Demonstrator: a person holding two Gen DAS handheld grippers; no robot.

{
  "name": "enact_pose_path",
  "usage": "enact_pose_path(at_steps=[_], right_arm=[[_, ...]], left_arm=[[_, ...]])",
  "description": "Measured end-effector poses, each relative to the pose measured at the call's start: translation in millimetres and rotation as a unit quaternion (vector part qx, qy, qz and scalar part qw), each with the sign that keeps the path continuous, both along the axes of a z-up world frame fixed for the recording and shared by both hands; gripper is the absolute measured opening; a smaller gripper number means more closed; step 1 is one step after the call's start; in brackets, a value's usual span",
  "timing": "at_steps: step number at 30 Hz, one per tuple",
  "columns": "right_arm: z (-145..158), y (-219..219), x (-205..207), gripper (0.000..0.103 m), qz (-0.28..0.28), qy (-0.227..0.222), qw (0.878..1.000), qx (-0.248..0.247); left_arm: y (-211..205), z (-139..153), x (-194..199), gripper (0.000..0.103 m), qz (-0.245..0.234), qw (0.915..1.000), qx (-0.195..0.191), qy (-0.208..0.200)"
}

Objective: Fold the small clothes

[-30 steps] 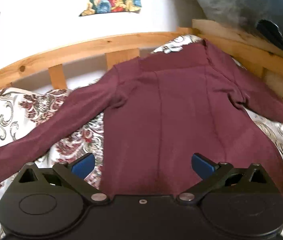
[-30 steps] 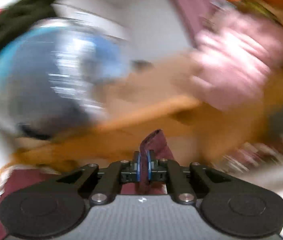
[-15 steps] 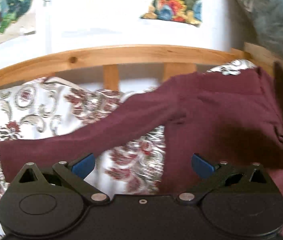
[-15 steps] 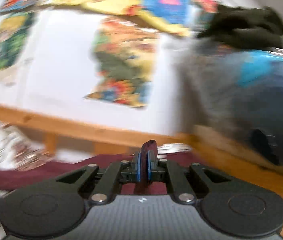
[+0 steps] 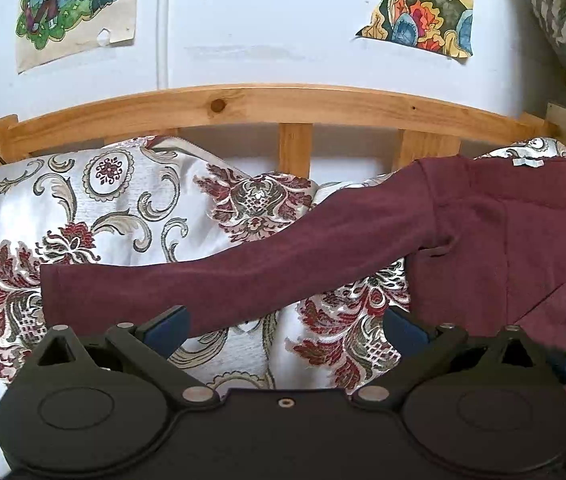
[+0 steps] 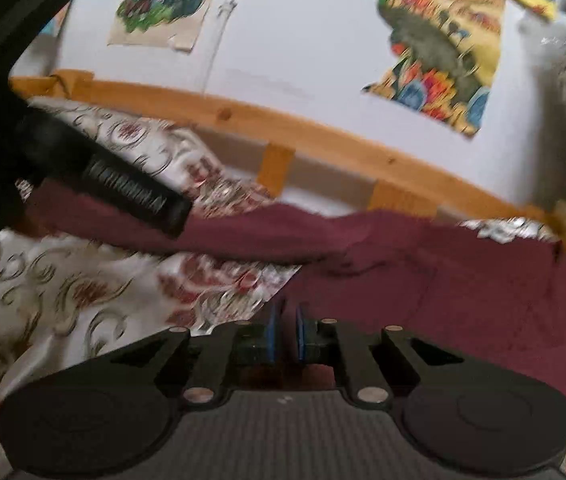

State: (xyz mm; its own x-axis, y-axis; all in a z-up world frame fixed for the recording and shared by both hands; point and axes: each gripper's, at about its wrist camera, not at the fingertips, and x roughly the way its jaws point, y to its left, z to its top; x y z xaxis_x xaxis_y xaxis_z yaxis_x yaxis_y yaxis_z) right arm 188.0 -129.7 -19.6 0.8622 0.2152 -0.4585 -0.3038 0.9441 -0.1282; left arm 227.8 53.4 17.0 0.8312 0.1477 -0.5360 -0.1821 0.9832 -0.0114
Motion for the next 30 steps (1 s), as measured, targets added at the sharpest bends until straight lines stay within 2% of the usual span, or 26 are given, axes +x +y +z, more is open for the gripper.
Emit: enact_pose_path(at_steps=[1,3,7,9,11,15,19,22,26,29,30], right_arm=[[-1,-4,-4,0.052,0.0,0.003,1.0,0.003],[0,-19,-14,0.063,-0.008,0.008,1.0,0.014],[5,-66,-25,0.076,-0.063,0.02,0.998,0.016],[5,-99,-24,0.076,-0.113,0.031,0.993,-0.001],[0,-132,-18,0.076,-0.171,0.045,0.984,-0.035],[-20,-185,-2,0.074,-0.261,0.092,0.955,-0.105],[-48,-210,13,0.066,-0.279,0.12,0.937,-0.173],[-60,-212,26,0.061,-0.262,0.126,0.935,-0.205],[-65,-200,41,0.058,-0.223,0.11,0.934,-0.257],[-69,-196,50,0.044,-0.2,0.1,0.934,-0.28],[-70,-195,52,0.029,-0.193,0.097,0.935,-0.282]], left_arm=[[-1,-1,1,0.102,-0.002,1.0,-0.002,-0.002],[-4,-3,2,0.102,-0.008,0.9999,-0.01,-0.008],[-18,-13,6,0.102,-0.036,0.9988,-0.03,-0.009],[-31,-21,11,0.102,-0.064,0.9975,-0.029,-0.001],[-46,-29,14,0.102,-0.085,0.9962,-0.015,0.01],[-69,-43,17,0.102,-0.116,0.9925,0.013,0.035],[-73,-54,15,0.102,-0.138,0.989,0.004,0.055],[-76,-59,15,0.102,-0.141,0.9876,0.016,0.068],[-77,-60,13,0.102,-0.141,0.9874,0.025,0.067],[-79,-60,11,0.102,-0.143,0.987,0.028,0.069],[-79,-60,11,0.102,-0.144,0.9868,0.029,0.068]])
